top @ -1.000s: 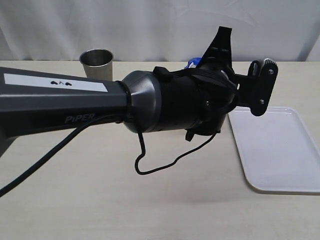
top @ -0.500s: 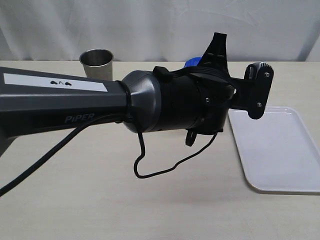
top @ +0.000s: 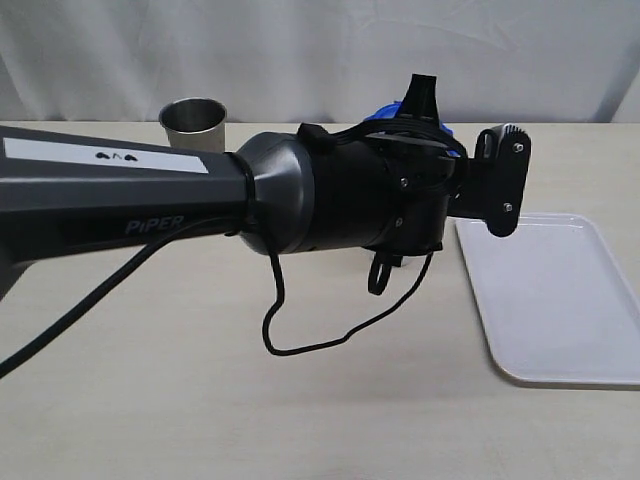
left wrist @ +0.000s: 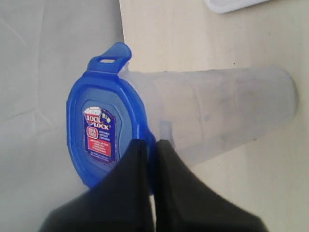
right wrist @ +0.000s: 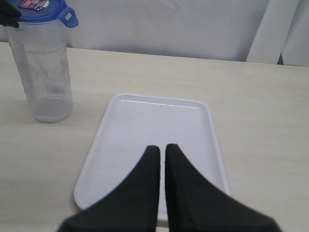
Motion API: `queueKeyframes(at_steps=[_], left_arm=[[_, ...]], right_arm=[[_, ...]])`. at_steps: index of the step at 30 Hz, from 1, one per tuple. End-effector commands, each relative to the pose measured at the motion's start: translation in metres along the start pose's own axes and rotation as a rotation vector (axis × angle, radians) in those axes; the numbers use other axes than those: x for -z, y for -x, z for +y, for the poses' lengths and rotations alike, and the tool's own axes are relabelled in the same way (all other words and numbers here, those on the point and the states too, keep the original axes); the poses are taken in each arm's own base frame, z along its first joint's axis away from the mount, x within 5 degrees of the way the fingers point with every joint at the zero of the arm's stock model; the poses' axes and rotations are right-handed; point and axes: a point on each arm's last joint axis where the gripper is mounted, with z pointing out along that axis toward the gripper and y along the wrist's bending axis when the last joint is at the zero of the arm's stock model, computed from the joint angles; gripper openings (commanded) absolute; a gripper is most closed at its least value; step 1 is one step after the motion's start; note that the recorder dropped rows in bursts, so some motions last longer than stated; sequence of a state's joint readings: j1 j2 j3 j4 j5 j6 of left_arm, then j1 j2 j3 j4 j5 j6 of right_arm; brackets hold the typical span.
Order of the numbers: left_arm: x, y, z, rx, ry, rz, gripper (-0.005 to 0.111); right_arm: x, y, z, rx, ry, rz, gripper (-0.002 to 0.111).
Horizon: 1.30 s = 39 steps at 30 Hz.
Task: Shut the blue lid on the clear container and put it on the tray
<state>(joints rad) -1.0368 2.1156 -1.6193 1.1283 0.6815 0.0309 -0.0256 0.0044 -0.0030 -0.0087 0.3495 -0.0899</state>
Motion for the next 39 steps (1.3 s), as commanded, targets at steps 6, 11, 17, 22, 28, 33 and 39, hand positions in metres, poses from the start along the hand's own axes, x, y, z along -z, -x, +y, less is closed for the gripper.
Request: queueKeyframes(at_steps=[6, 11, 17, 22, 28, 33, 39], left_arm=[[0.0039, 0.0007, 0.003, 0.019, -0.001, -0.017, 0.0], [0.0039, 0.001, 0.0031, 0.019, -0.001, -0.021, 0.0], [0.0039, 0.001, 0.0032, 0.018, 0.0, -0.021, 0.0], [0.0041, 0.001, 0.0036, 0.015, 0.003, -0.021, 0.0], [0.0041, -0.0009, 0.0042, 0.015, 0.01, 0.0, 0.0], [0.0046, -0.0011, 0.0053, 0.022, 0.016, 0.0, 0.0], [0.0068, -0.0007, 0.0083, 0.033, 0.028, -0.012, 0.0]], right_arm=[[0.0, -0.0005, -0.0004, 0.001, -0.008, -0.004, 0.004], [0.0, -0.0005, -0.0004, 0.001, -0.008, -0.004, 0.004], [0.0, -0.0005, -0.0004, 0.001, -0.008, -0.004, 0.004], [0.0, -0.0005, -0.0004, 0.001, -0.008, -0.004, 0.004], [0.0, -0.0005, -0.0004, 0.001, -0.008, -0.004, 0.004], [0.0, -0.0005, -0.0004, 0.001, -0.008, -0.004, 0.004], [0.0, -0.0005, -0.0004, 0.001, -0.008, -0.004, 0.004]])
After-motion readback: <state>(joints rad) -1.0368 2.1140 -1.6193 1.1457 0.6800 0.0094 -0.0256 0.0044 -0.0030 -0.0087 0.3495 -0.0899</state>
